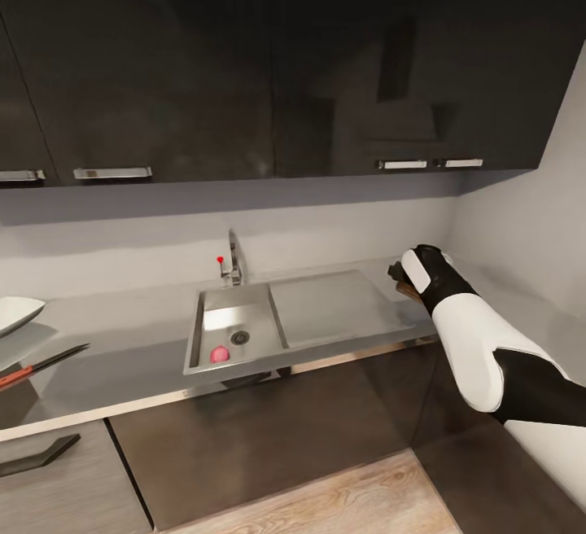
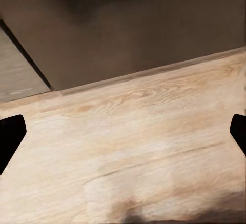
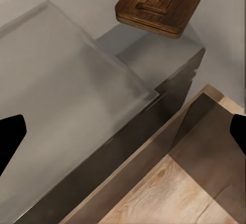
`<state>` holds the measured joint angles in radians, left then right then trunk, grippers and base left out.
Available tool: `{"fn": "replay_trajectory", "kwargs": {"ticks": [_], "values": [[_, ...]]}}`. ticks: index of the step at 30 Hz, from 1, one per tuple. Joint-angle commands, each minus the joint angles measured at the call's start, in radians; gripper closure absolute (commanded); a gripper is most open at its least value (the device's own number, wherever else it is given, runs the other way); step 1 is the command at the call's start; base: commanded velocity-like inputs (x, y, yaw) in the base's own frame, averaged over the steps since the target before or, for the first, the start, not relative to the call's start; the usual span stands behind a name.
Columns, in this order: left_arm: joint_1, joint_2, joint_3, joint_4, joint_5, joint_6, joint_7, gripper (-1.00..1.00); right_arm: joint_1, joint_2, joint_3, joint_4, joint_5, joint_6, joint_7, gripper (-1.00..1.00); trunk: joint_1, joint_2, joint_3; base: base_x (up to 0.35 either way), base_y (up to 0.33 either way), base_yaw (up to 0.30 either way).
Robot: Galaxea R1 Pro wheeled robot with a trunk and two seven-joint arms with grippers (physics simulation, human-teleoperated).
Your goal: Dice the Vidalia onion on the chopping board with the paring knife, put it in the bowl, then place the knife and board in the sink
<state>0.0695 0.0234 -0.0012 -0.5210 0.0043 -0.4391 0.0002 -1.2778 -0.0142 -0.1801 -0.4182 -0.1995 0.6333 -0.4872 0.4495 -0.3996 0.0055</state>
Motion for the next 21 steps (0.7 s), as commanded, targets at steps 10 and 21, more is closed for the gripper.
{"fn": "replay_trajectory", "kwargs": {"ticks": [10, 21], "values": [[0.296, 0.002, -0.001, -0.381, -0.003, -0.106, 0.004, -1.0, 0.0, 0.0, 0.002, 0.001, -0.011, -0.001, -0.006, -1.0, 0.0, 0.0, 0.0, 0.0, 0.0, 0.0], [0.353, 0.003, -0.001, -0.425, -0.001, -0.107, 0.004, -1.0, 0.0, -0.001, 0.001, 0.016, -0.01, 0.001, -0.007, -1.0, 0.0, 0.0, 0.0, 0.0, 0.0, 0.0]]}}
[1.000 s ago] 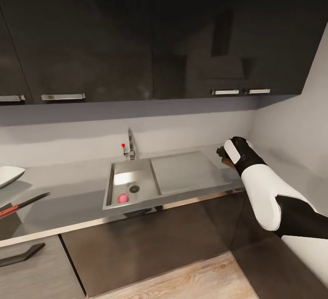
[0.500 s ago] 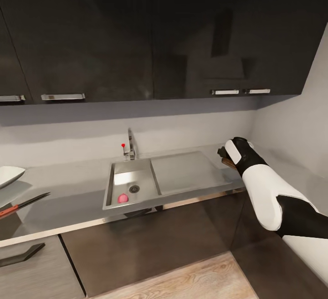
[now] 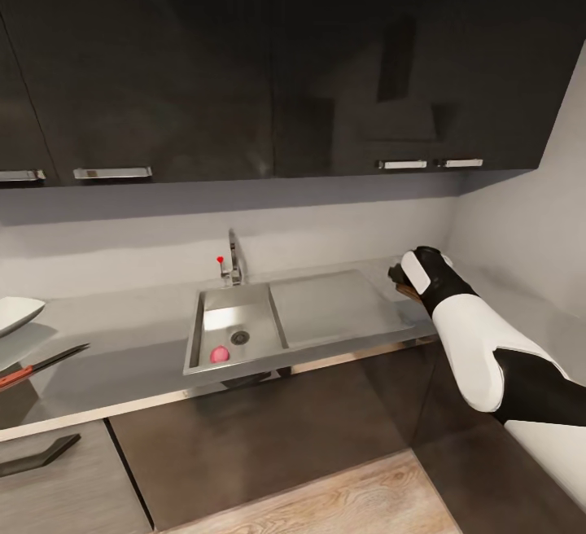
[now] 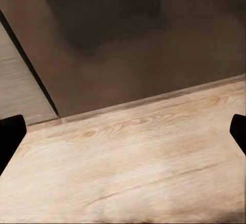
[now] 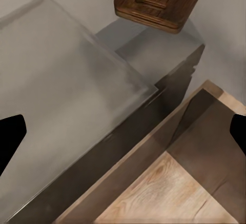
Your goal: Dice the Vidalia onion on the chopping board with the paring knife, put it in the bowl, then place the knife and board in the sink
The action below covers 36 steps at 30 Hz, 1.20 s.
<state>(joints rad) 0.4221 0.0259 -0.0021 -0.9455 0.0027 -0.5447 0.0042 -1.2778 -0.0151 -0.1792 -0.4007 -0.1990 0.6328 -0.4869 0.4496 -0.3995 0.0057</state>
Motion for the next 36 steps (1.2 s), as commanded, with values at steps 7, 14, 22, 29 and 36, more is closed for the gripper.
{"fn": "replay_trajectory", "kwargs": {"ticks": [7, 14, 22, 29, 36], "values": [[0.001, 0.001, 0.001, 0.061, 0.001, -0.001, 0.0, -1.0, 0.0, -0.002, -0.003, 0.021, -0.012, 0.004, -0.03, -1.0, 0.0, -0.001, 0.0, 0.0, 0.0, 0.0], [0.001, 0.0, 0.001, 0.089, 0.002, -0.001, 0.0, -1.0, 0.0, -0.002, -0.009, 0.03, -0.014, 0.004, -0.092, -1.0, 0.0, -0.001, 0.0, 0.023, 0.0, 0.0], [0.001, 0.0, 0.001, 0.094, 0.002, -0.001, 0.0, -1.0, 0.0, -0.002, -0.063, 0.03, -0.014, 0.004, -0.136, -1.0, 0.0, -0.001, 0.0, 0.248, 0.0, 0.0], [0.001, 0.0, 0.001, 0.115, 0.002, -0.001, 0.0, -1.0, 0.0, -0.001, -0.081, 0.03, -0.014, 0.004, -0.141, -1.0, 0.0, -0.001, 0.0, 0.336, -0.031, 0.0], [0.001, -0.002, 0.001, 0.144, 0.002, -0.001, 0.0, -1.0, 0.0, 0.004, -0.08, 0.031, -0.014, 0.004, -0.141, -1.0, 0.0, -0.001, 0.0, 0.3, -0.138, 0.0]]}}
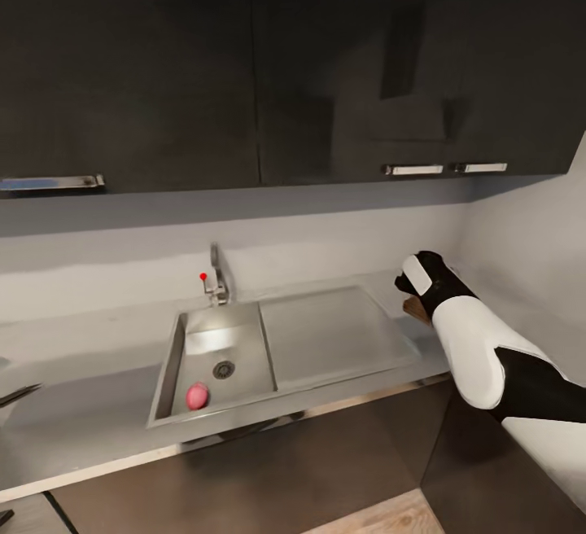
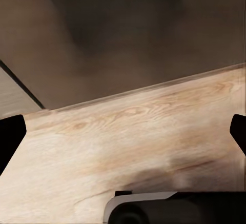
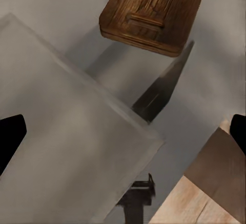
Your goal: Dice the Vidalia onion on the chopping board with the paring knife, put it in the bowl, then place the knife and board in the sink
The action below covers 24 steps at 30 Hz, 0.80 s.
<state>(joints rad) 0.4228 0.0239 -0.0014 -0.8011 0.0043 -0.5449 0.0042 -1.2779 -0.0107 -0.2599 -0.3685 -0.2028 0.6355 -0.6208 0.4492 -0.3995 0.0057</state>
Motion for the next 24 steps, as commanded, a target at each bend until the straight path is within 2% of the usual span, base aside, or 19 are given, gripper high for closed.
{"fn": "replay_trajectory", "kwargs": {"ticks": [1, 8, 14, 19, 24], "values": [[0.001, 0.0, 0.0, 0.001, 0.0, -0.001, 0.0, -1.0, 0.0, 0.0, 0.001, -0.001, -0.01, 0.001, -0.007, -1.0, 0.001, 0.0, 0.0, 0.225, -0.174, 0.0], [0.001, -0.003, 0.0, 0.006, 0.002, -0.001, 0.0, -1.0, 0.0, -0.001, 0.0, -0.001, -0.01, 0.001, -0.009, -1.0, 0.001, 0.0, 0.0, 0.077, -0.211, 0.0], [0.001, -0.004, 0.0, 0.007, 0.002, -0.001, 0.0, -1.0, 0.0, 0.0, 0.0, 0.0, -0.009, 0.001, -0.039, -1.0, 0.001, 0.0, 0.0, 0.009, -0.211, 0.0], [0.001, -0.004, 0.0, 0.018, 0.002, -0.001, 0.0, -1.0, 0.0, 0.002, -0.001, 0.0, -0.011, -0.002, -0.092, -1.0, 0.001, 0.0, 0.0, 0.002, -0.055, 0.0], [0.001, -0.004, 0.0, 0.033, 0.002, -0.001, 0.0, -1.0, 0.0, 0.005, -0.001, 0.001, -0.012, -0.003, -0.107, -1.0, 0.001, 0.0, 0.0, 0.0, -0.01, 0.0]]}}
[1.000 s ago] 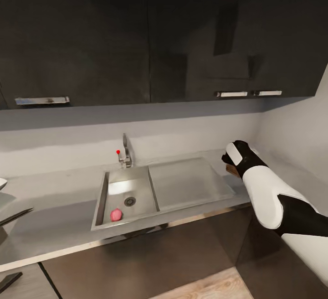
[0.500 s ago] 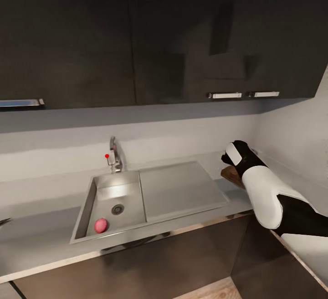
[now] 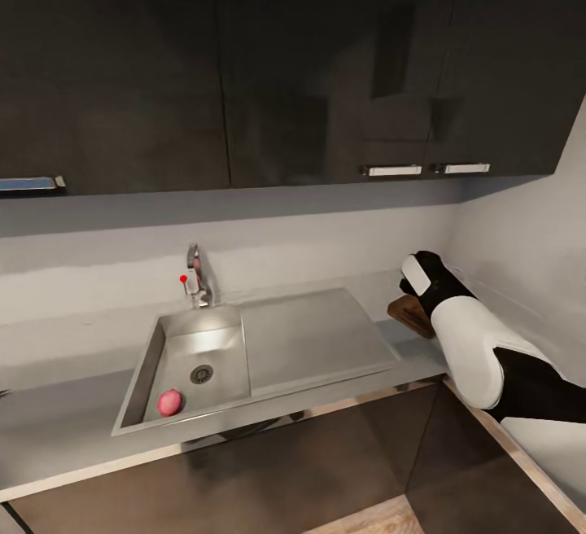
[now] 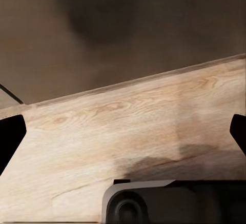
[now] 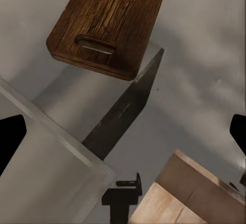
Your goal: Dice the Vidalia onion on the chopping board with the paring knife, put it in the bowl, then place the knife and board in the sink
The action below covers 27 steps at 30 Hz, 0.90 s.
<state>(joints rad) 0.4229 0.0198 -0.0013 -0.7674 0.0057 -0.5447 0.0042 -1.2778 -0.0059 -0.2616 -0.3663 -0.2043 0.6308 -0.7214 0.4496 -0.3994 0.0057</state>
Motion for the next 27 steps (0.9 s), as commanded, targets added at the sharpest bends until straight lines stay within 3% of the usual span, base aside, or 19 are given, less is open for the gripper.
{"fn": "replay_trajectory", "kwargs": {"ticks": [1, 7, 19, 27], "values": [[0.001, 0.0, 0.0, 0.0, 0.0, -0.001, 0.0, -1.0, 0.0, 0.0, 0.001, -0.001, -0.01, 0.001, -0.007, -1.0, 0.0, -0.001, 0.0, 0.0, -0.002, 0.0], [0.001, 0.0, 0.0, 0.005, 0.0, -0.001, 0.0, -1.0, 0.0, 0.003, 0.002, 0.029, -0.011, 0.0, -0.009, -1.0, 0.0, -0.001, 0.0, 0.029, -0.038, 0.0], [0.001, 0.0, 0.0, 0.018, 0.001, -0.001, 0.0, -1.0, 0.0, 0.001, 0.001, 0.041, -0.012, -0.002, -0.005, -1.0, 0.0, -0.001, 0.0, 0.165, -0.194, 0.0], [0.001, 0.0, 0.003, 0.041, 0.002, -0.002, 0.0, -1.0, 0.0, 0.004, 0.002, 0.056, -0.015, -0.003, 0.004, -1.0, 0.0, -0.001, 0.0, 0.033, -0.023, 0.0]]}}
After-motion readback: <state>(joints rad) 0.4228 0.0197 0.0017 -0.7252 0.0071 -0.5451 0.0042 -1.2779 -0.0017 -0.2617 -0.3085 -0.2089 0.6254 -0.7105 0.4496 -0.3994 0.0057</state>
